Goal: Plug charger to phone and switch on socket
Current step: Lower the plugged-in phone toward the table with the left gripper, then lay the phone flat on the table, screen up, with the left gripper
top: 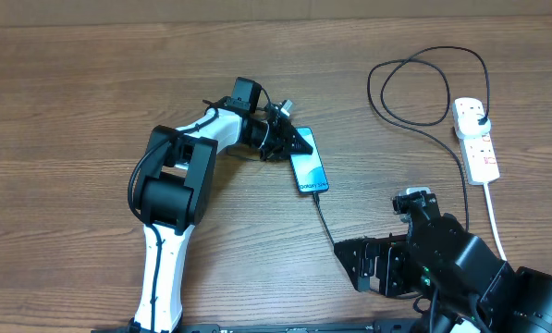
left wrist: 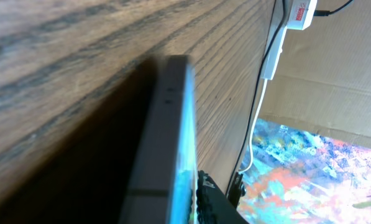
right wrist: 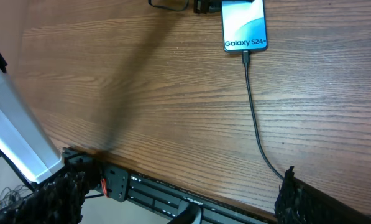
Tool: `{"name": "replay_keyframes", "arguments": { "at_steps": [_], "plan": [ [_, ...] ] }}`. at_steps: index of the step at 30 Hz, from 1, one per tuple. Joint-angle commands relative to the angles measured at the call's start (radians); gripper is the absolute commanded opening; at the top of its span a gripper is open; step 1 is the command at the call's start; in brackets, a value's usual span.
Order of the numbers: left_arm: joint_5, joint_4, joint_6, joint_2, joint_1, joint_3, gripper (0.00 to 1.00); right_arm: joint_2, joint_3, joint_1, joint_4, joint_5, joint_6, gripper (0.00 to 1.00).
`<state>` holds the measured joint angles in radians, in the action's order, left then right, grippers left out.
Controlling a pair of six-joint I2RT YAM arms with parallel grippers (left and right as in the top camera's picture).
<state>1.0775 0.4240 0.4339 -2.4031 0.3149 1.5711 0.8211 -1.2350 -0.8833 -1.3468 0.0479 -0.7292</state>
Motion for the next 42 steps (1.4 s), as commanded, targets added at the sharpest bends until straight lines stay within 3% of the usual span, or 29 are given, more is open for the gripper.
{"name": "replay_keyframes", "arguments": {
  "at_steps": [1,5,14,18,33,37,39,42],
  "plan": [
    [-0.146,0.014,-0.019,-0.043,-0.002,-0.01,0.24,-0.005,0.019,0.007,0.002,0.002,-0.004,1.0],
    [-0.171,0.026,-0.018,-0.043,-0.003,-0.01,0.33,0.0,0.043,0.007,0.007,0.003,-0.004,1.0],
    [-0.252,0.119,-0.018,-0.043,-0.015,-0.008,0.41,0.037,0.045,0.007,0.026,0.019,-0.004,1.0],
    [-0.262,0.139,0.0,-0.043,-0.034,-0.008,0.52,0.063,0.045,0.007,0.037,0.021,-0.004,1.0],
    [-0.575,0.326,0.121,-0.043,0.022,0.121,0.58,0.199,0.045,0.007,0.043,0.018,-0.031,1.0],
    [-0.61,0.335,0.124,-0.043,0.036,0.131,0.63,0.208,0.045,0.007,0.055,0.021,-0.053,1.0],
    [-0.618,0.329,0.124,-0.043,0.037,0.131,0.7,0.208,0.045,0.007,0.058,0.021,-0.053,1.0],
    [-0.644,0.315,0.124,-0.043,0.037,0.131,0.75,0.208,0.045,0.007,0.055,0.021,-0.053,1.0]
  ]
}}
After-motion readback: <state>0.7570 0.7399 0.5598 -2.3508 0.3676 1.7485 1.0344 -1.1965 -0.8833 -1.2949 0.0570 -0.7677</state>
